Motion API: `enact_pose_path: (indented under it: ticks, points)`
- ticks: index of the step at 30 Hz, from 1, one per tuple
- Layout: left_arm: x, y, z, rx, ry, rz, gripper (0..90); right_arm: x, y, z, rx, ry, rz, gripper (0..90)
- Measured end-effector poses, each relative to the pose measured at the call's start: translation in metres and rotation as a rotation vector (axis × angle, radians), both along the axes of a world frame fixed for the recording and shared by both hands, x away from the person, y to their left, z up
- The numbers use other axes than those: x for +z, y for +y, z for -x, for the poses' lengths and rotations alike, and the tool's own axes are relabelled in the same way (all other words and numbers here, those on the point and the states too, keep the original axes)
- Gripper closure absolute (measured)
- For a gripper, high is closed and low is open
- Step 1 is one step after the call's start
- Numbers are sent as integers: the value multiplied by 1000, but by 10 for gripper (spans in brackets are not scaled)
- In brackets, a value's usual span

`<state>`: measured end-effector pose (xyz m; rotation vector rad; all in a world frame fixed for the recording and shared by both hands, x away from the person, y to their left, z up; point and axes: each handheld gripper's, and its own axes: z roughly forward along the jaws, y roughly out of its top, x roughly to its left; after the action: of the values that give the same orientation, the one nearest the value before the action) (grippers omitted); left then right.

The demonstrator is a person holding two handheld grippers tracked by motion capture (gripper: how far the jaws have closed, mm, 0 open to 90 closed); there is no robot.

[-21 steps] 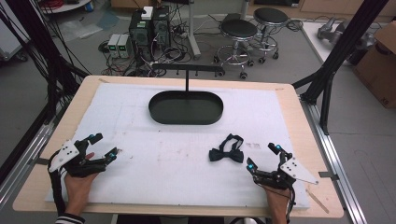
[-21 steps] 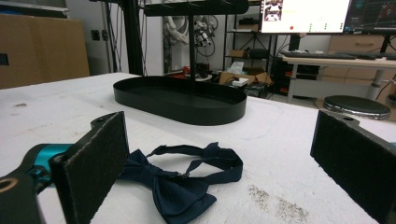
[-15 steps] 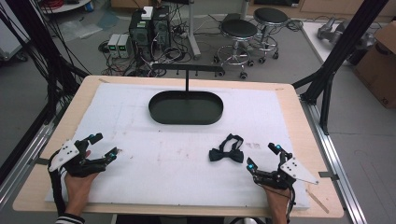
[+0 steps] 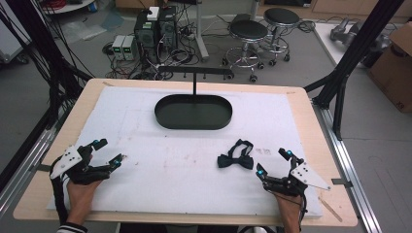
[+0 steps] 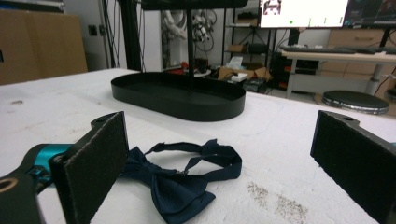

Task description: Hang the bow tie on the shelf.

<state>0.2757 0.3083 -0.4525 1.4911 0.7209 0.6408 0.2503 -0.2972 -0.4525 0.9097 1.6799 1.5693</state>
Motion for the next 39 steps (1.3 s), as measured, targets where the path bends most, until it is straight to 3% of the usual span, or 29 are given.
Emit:
enact_pose_path:
  ticks: [8,17,19,20,21,23,24,25,26,28,29,33,34,39]
  points:
    - [0,0,0,0,-2,1,150,5,2,-3,27,38,55,33]
    - [0,1,0,-2,0,2,148,19,9,-14,112,136,160,47]
    - [0,1,0,-2,-1,3,148,24,13,-19,150,180,212,55]
    - [0,1,0,-3,0,3,148,24,13,-19,150,180,212,55]
    - [0,1,0,-3,-1,4,148,27,16,-22,175,207,267,69]
    - [0,1,0,-2,0,8,148,29,19,-26,198,234,325,114]
    - [0,1,0,-2,0,8,148,29,19,-26,198,234,325,114]
    - [0,1,0,-3,0,9,148,31,22,-29,236,264,376,173]
    - [0,1,0,-1,2,11,148,31,24,-31,250,282,400,173]
    - [0,1,0,-1,1,11,148,32,27,-34,254,296,425,173]
    - [0,1,0,-2,0,9,148,32,31,-38,267,321,467,173]
    - [0,1,0,-3,0,10,148,31,36,-43,280,359,508,175]
    - [0,1,0,-2,1,11,148,28,40,-45,280,382,556,212]
    - [0,1,0,-1,2,10,148,22,44,-48,274,423,631,275]
